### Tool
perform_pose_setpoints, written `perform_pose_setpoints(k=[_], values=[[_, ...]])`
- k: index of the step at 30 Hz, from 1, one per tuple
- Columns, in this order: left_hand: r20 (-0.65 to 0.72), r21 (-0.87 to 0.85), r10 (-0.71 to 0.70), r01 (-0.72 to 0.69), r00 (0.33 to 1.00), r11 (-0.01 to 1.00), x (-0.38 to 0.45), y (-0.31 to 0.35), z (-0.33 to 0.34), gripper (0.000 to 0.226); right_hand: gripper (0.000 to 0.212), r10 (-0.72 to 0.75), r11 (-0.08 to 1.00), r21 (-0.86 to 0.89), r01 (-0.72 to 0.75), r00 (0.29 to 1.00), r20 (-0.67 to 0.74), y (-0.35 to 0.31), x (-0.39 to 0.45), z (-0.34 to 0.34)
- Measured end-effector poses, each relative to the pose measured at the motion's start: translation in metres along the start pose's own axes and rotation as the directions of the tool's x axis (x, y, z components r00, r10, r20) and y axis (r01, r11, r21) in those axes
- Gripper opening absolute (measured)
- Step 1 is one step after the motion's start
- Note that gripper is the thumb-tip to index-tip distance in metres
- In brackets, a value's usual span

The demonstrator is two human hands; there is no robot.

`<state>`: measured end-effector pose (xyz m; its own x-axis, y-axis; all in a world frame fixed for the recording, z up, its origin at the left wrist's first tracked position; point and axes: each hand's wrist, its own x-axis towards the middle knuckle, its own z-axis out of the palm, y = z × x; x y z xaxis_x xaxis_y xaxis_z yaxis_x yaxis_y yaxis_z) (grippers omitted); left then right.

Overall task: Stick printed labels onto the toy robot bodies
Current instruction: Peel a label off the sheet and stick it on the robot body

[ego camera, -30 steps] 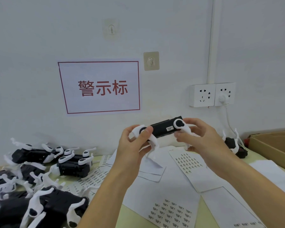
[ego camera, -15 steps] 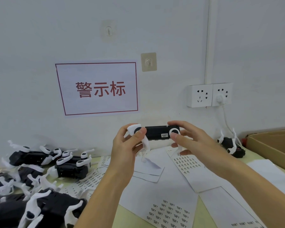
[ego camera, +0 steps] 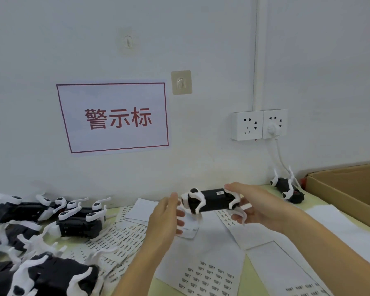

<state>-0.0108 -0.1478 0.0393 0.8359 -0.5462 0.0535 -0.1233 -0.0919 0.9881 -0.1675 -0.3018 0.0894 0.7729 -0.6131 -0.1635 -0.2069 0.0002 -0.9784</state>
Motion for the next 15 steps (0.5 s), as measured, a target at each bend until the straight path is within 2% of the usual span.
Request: perform_pose_setpoints(k=[3, 6, 11, 15], values=[[-0.063, 0.07, 0.002, 0.003, 0.998, 0.998, -0.004, -0.033, 0.005, 0.029, 0.038, 0.087, 0.992, 0.089, -0.088, 0.996, 0.019, 0.01, 0.007, -0.022], [-0.086, 0.111, 0.082, -0.073, 0.993, 0.991, -0.004, -0.045, 0.003, 0.024, 0.038, 0.121, 0.982, 0.141, -0.122, 0.993, 0.012, 0.014, 0.012, -0.05], [-0.064, 0.169, 0.136, -0.123, 0.989, 0.978, 0.002, -0.052, -0.001, 0.023, 0.025, 0.144, 0.962, 0.25, -0.107, 0.981, -0.133, 0.015, 0.001, -0.105], [-0.057, 0.181, 0.118, -0.106, 0.991, 0.978, 0.02, -0.065, 0.001, 0.023, 0.02, 0.144, 0.921, 0.39, -0.021, 0.946, -0.29, 0.015, -0.018, -0.156]])
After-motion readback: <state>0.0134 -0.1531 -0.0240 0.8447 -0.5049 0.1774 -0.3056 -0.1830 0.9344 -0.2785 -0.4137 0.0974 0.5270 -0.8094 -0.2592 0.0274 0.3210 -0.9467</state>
